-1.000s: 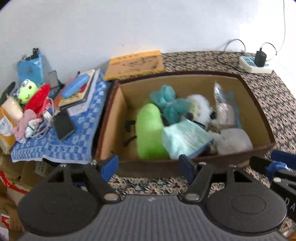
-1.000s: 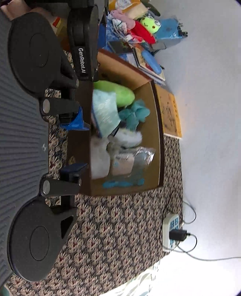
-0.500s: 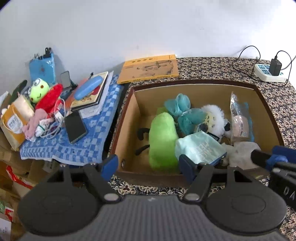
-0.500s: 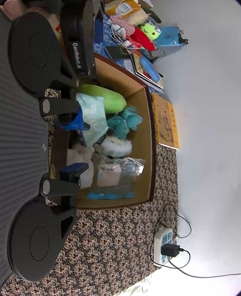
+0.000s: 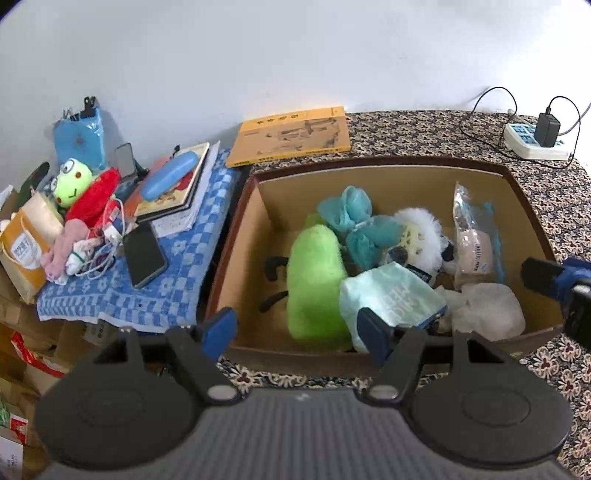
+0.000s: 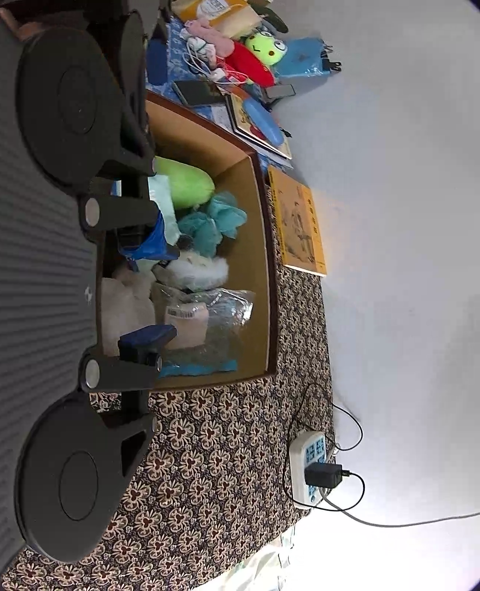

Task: Organize soft objects

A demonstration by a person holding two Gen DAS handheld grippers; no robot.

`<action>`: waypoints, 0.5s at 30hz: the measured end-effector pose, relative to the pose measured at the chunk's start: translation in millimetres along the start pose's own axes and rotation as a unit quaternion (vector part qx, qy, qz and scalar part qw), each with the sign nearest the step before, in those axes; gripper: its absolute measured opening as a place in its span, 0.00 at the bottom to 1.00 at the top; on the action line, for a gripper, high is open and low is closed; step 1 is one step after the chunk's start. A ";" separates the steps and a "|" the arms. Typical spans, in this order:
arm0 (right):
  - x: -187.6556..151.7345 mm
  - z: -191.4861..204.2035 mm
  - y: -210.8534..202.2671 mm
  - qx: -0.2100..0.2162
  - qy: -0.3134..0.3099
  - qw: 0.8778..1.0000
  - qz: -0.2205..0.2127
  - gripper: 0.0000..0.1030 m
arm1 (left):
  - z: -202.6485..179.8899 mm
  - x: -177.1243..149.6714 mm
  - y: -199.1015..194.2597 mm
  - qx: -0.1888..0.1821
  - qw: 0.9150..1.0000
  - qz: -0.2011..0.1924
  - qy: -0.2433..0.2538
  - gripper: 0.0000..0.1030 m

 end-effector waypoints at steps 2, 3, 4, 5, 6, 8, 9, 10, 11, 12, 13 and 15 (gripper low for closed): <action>2.6 0.6 -0.5 -0.002 -0.001 1.000 -0.005 0.21 | 4.7 4.4 -3.6 0.009 1.000 -0.008 0.005 0.67; 3.3 1.3 -1.5 -0.002 -0.001 1.000 -0.008 0.21 | 7.4 7.0 -5.8 0.014 1.000 -0.013 0.007 0.67; 4.9 2.1 -2.5 -0.002 -0.002 1.000 -0.010 0.21 | 11.2 11.0 -9.8 0.020 1.000 -0.021 0.009 0.67; 6.8 2.5 -3.5 -0.002 -0.003 1.000 -0.013 0.21 | 14.6 15.1 -13.0 0.024 0.999 -0.027 0.011 0.67; 9.0 3.2 -4.8 -0.002 -0.004 1.000 -0.017 0.21 | 17.9 19.1 -16.5 0.028 0.999 -0.034 0.014 0.67; 13.4 4.2 -7.2 -0.002 -0.005 1.000 -0.025 0.21 | 23.4 27.9 -23.5 0.037 0.998 -0.045 0.025 0.67; 15.9 4.7 -8.4 -0.002 -0.003 1.000 -0.028 0.21 | 24.9 31.2 -25.9 0.039 0.998 -0.048 0.029 0.67; 17.9 5.5 -9.6 -0.001 -0.001 1.000 -0.030 0.21 | 27.3 34.7 -27.8 0.038 0.998 -0.050 0.032 0.67; 19.9 6.4 -11.1 -0.002 0.001 0.999 -0.033 0.21 | 29.0 36.9 -28.6 0.036 0.998 -0.050 0.031 0.67; 21.1 7.7 -12.5 -0.004 0.003 0.999 -0.037 0.21 | 30.1 37.8 -29.2 0.033 0.998 -0.052 0.030 0.67; 21.9 8.6 -13.8 -0.005 0.003 0.999 -0.040 0.21 | 31.2 37.6 -29.6 0.032 0.998 -0.053 0.030 0.67; 21.7 10.2 -15.2 -0.006 0.004 0.999 -0.044 0.21 | 30.2 35.4 -27.6 0.028 0.998 -0.052 0.032 0.67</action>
Point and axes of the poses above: each gripper's, at about its wrist camera, not at the fingertips, and y roughly the way its jaws point, z to its left, x to its top, the point moved 4 cm from there along y, roughly the way its jaws point, and after that the axes turned 13 degrees about -x, right-handed, at the moved point
